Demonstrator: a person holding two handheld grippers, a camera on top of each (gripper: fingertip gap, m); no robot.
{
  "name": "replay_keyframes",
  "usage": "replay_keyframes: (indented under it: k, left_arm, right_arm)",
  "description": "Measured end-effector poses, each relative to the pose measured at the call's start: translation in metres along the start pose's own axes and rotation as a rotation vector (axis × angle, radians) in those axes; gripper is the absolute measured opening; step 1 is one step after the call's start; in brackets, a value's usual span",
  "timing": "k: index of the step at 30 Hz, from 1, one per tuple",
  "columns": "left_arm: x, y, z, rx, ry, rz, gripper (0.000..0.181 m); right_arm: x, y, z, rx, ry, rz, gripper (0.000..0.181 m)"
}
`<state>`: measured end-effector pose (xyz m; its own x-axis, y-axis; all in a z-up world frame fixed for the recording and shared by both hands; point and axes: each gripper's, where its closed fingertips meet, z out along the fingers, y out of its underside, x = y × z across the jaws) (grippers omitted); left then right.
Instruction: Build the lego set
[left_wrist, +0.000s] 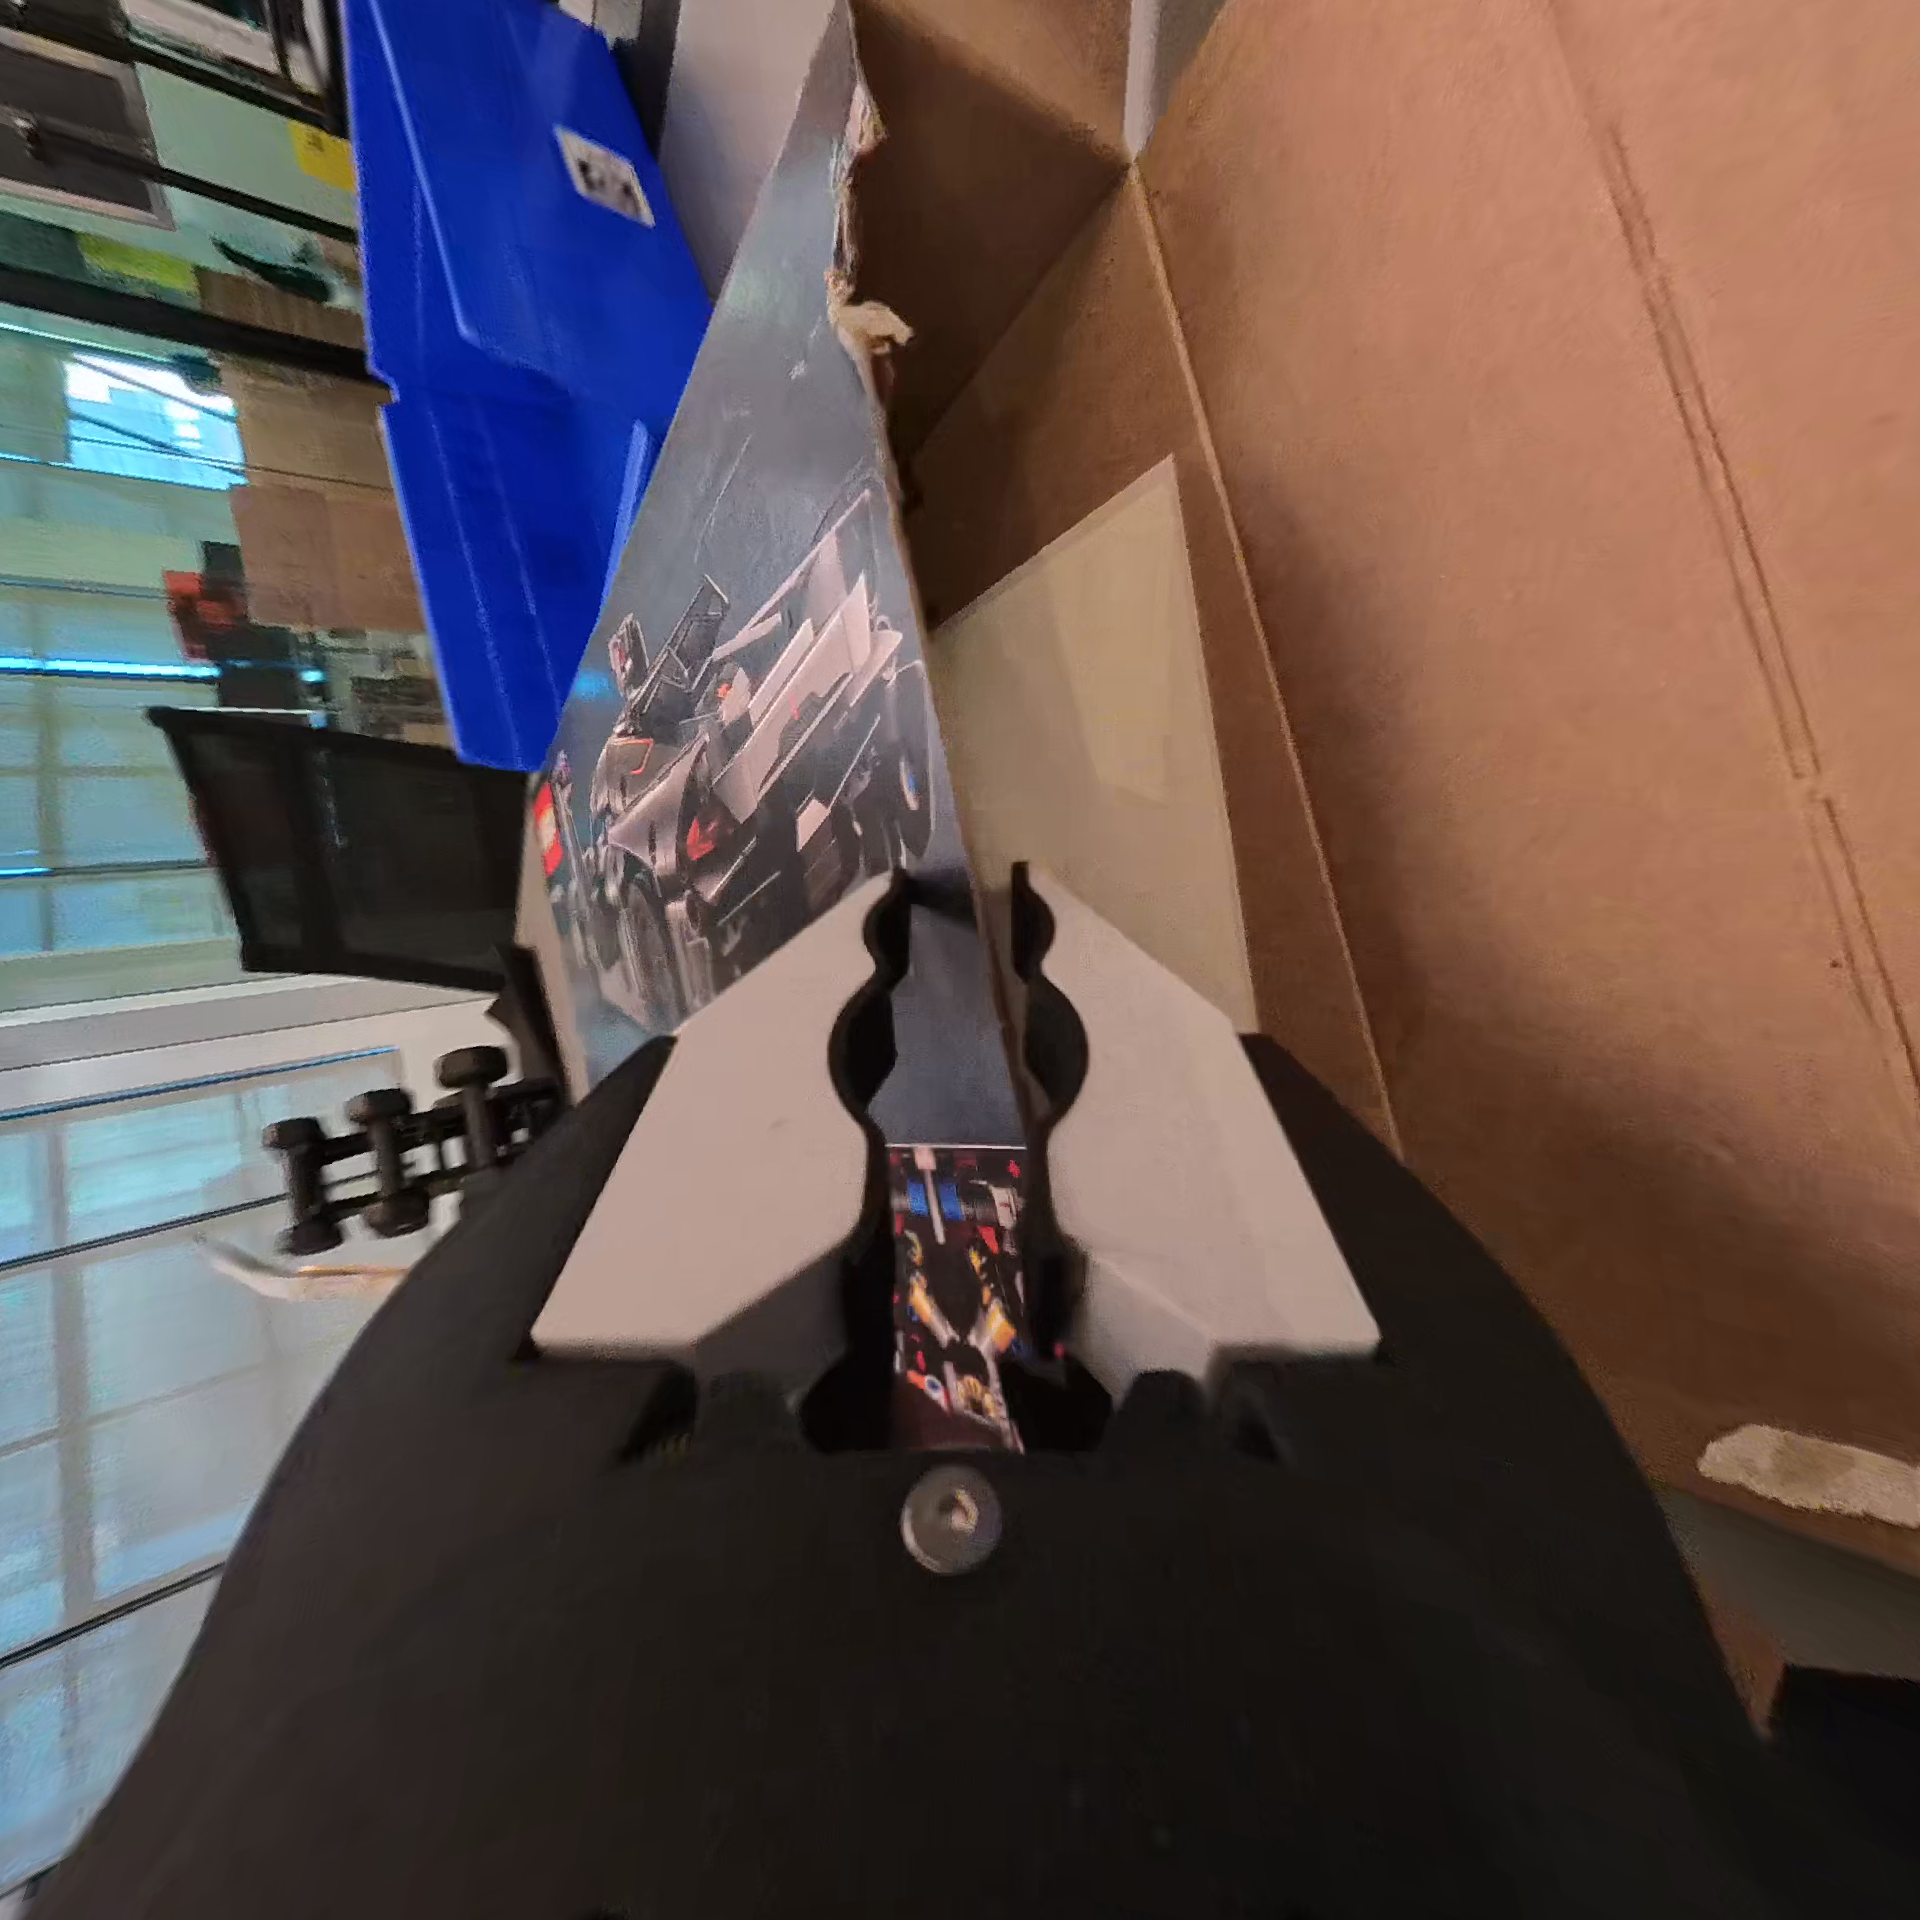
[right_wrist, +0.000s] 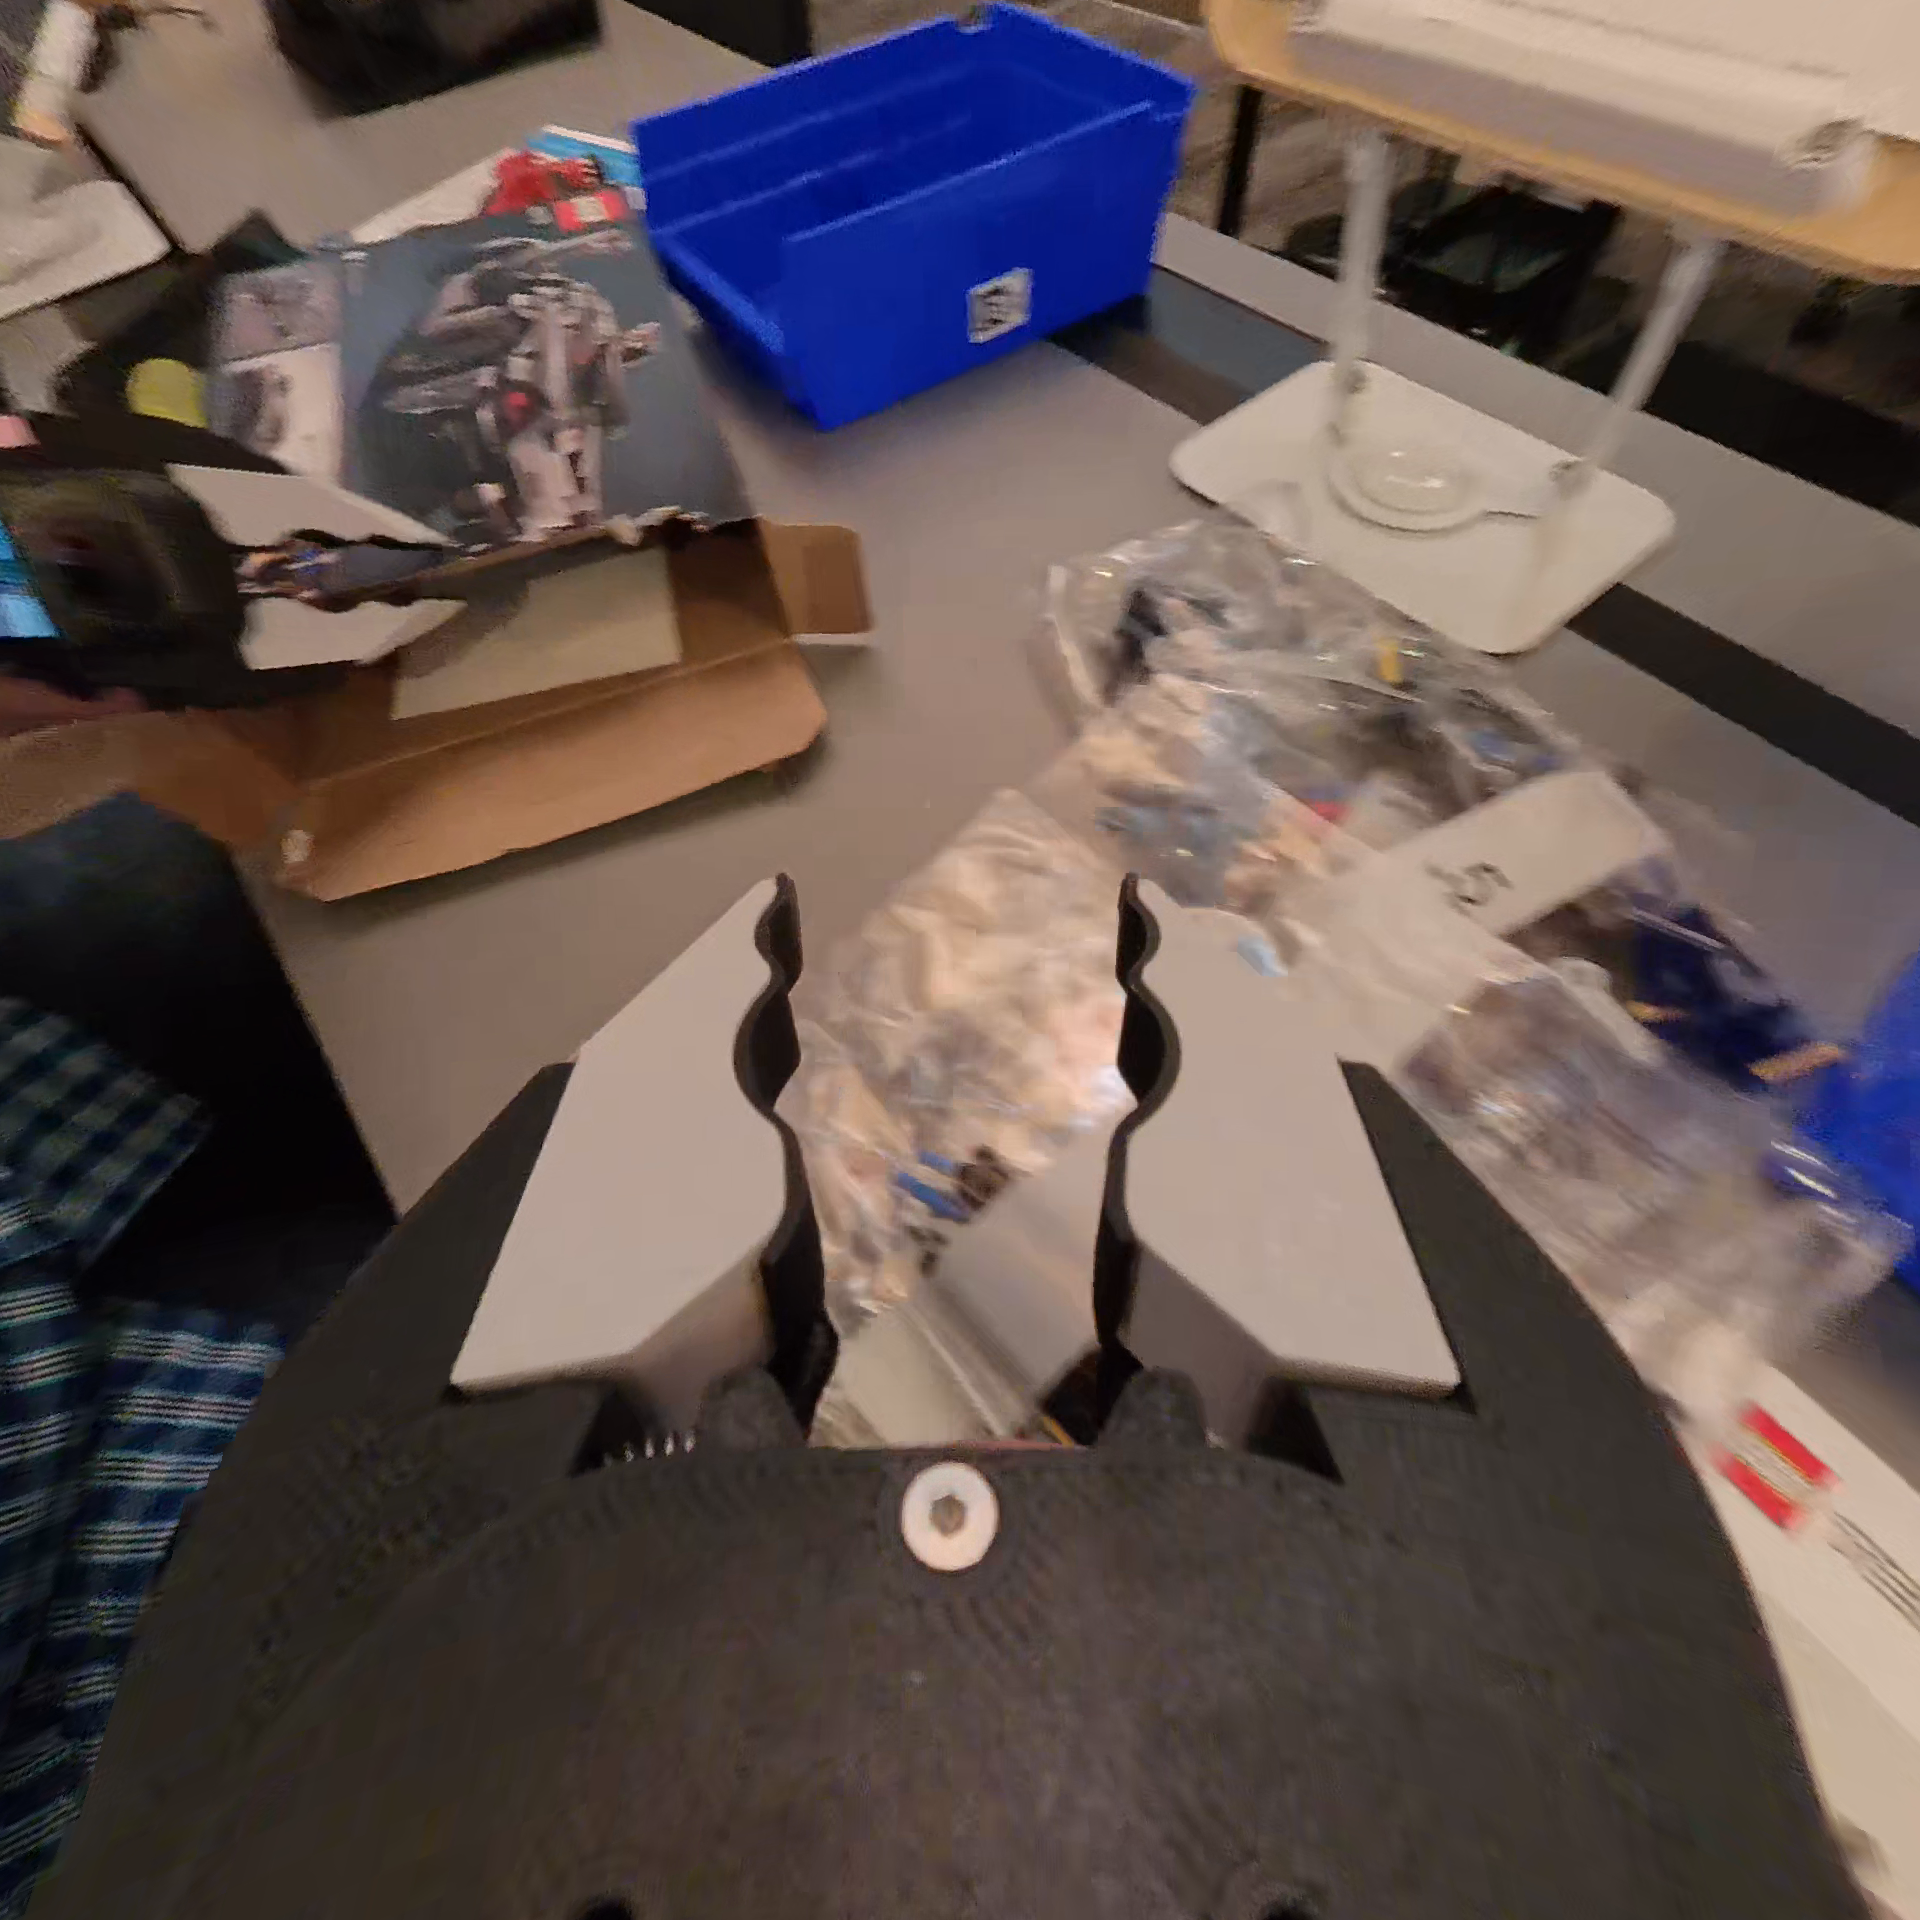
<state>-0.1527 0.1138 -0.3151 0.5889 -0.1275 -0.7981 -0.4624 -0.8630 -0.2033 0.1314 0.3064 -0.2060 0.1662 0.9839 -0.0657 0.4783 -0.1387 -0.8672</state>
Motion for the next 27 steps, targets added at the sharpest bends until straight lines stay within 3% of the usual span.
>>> replay_keyframes:
  k: [7,13,18,22,27]
  left_arm:
    - [-0.037,0.006,-0.011,0.051,-0.102,-0.001,0.004]
    - [-0.068,-0.005,-0.037,0.138,-0.055,-0.089,0.003]
    - [-0.074,-0.008,-0.048,0.173,0.014,-0.148,0.004]
    - [-0.075,-0.009,-0.054,0.2,0.065,-0.194,0.005]
    - [-0.089,-0.01,-0.066,0.237,0.123,-0.273,0.006]
  right_arm:
    - [-0.09,-0.005,0.042,0.025,-0.208,-0.053,0.05]
    - [-0.145,-0.016,0.077,0.07,-0.307,-0.06,0.051]
    - [-0.178,-0.025,0.112,0.112,-0.384,-0.002,0.056]
    - [-0.176,-0.028,0.133,0.101,-0.367,0.024,0.055]
    - [-0.159,-0.043,0.131,0.136,-0.366,0.067,0.051]
